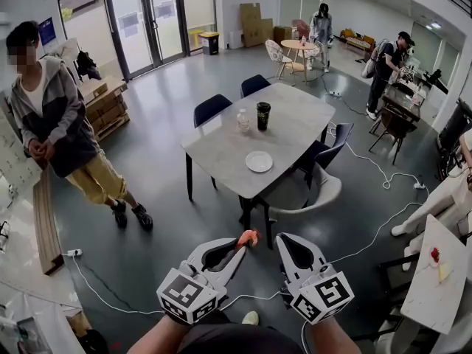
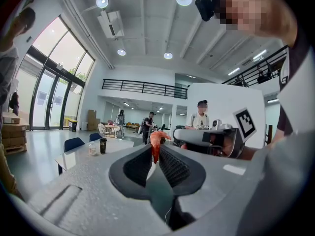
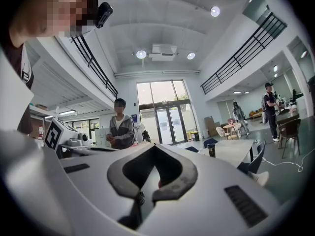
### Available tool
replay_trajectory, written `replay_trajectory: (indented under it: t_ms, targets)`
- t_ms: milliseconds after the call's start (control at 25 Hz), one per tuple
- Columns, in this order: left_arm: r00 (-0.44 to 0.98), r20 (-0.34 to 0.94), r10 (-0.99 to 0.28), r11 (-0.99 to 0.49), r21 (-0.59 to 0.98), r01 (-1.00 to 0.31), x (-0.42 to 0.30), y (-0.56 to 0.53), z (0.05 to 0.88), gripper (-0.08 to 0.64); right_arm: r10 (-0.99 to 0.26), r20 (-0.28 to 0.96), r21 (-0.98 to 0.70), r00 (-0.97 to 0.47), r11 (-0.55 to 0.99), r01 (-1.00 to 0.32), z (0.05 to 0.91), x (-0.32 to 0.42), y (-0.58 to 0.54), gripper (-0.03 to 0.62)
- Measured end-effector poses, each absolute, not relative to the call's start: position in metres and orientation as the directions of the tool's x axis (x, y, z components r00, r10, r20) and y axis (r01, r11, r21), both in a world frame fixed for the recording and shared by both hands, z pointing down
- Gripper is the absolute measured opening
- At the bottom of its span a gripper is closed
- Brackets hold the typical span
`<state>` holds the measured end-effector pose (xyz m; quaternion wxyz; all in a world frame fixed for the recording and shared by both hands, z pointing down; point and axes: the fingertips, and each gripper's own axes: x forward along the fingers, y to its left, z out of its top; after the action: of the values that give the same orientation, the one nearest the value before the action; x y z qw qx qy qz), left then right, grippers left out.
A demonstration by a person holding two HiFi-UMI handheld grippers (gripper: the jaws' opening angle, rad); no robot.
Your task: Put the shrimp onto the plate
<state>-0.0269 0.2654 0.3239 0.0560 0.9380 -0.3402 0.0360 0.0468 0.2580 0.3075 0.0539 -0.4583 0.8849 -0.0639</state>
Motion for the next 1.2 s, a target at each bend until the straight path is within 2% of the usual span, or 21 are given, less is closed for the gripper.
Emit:
replay_trajectory:
  t_ms: [560,1200]
  targets:
    - [0.772,0.098,-0.628,-0.768,0.085,-0.635,-0.015,0.220,0.326,0.054,-0.819,-0.040,-0.165,-0.572,0.570,-0.805,0.312,0.054,0.216,0.002]
    - [0.821,0.090,-0.563,-0.815,0.101,-0.570,-0.052,0.033,0.328,0.054,-0.863,-0.009,-0.170,-0.505,0.499,-0.850,0.312,0.009,0.040,0.002]
